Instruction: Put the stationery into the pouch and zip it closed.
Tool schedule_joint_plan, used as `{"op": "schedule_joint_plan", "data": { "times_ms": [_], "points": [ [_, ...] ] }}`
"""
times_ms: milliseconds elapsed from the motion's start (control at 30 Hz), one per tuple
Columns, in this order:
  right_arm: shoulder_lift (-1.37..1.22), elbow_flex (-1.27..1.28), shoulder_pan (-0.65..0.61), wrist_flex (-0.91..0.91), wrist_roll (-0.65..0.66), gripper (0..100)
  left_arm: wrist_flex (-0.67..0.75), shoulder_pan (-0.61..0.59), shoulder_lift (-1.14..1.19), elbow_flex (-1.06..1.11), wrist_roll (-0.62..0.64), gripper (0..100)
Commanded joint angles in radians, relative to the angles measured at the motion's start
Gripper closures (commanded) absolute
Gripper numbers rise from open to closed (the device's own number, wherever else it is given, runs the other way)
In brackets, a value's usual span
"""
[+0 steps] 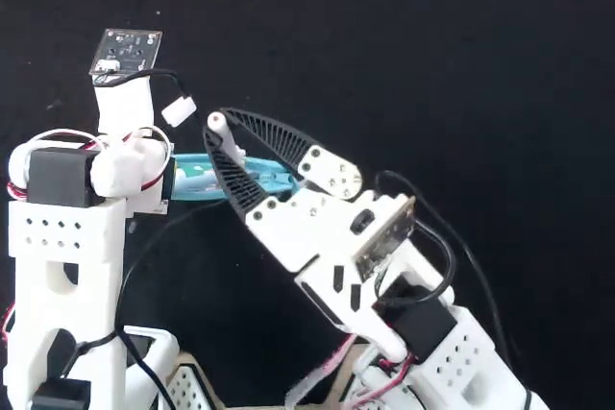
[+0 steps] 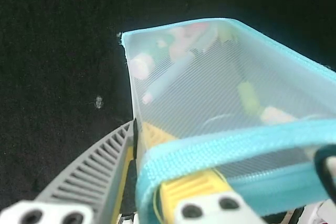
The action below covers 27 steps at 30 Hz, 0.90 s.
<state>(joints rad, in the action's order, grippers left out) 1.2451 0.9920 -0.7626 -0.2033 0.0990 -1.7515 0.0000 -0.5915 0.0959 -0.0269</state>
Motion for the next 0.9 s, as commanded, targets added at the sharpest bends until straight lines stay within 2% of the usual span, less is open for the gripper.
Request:
{"op": "schedule_joint_plan", "data": {
  "times_ms": [0, 133, 333, 500, 600, 667, 800, 867],
  "points": [
    [0.093, 0.053, 0.006, 0.017, 0.011, 98.8, 0.009, 0.001, 0.009, 0.004, 0.012, 97],
    [0.180, 0.147, 0.006, -0.003, 0.018, 98.7, 0.009, 0.001, 0.009, 0.004, 0.012, 97],
    [0.211, 0.209, 0.006, -0.172, 0.023, 98.6, 0.009, 0.001, 0.009, 0.004, 0.012, 97],
    [0.211, 0.211, 0.006, -0.215, 0.144, 98.6, 0.012, 0.001, 0.009, 0.004, 0.012, 97],
    [0.211, 0.214, 0.006, -0.216, 0.167, 98.5, 0.012, 0.004, 0.009, 0.004, 0.012, 97],
    [0.211, 0.211, 0.006, -0.229, 0.166, 95.0, 0.014, 0.004, 0.009, 0.005, 0.012, 97],
    [0.209, 0.173, 0.006, -0.328, 0.166, 81.8, 0.014, 0.005, 0.009, 0.008, 0.012, 97],
    [0.209, 0.140, 0.006, -0.370, 0.166, 82.2, 0.014, 0.005, 0.009, 0.008, 0.012, 97]
  ]
}}
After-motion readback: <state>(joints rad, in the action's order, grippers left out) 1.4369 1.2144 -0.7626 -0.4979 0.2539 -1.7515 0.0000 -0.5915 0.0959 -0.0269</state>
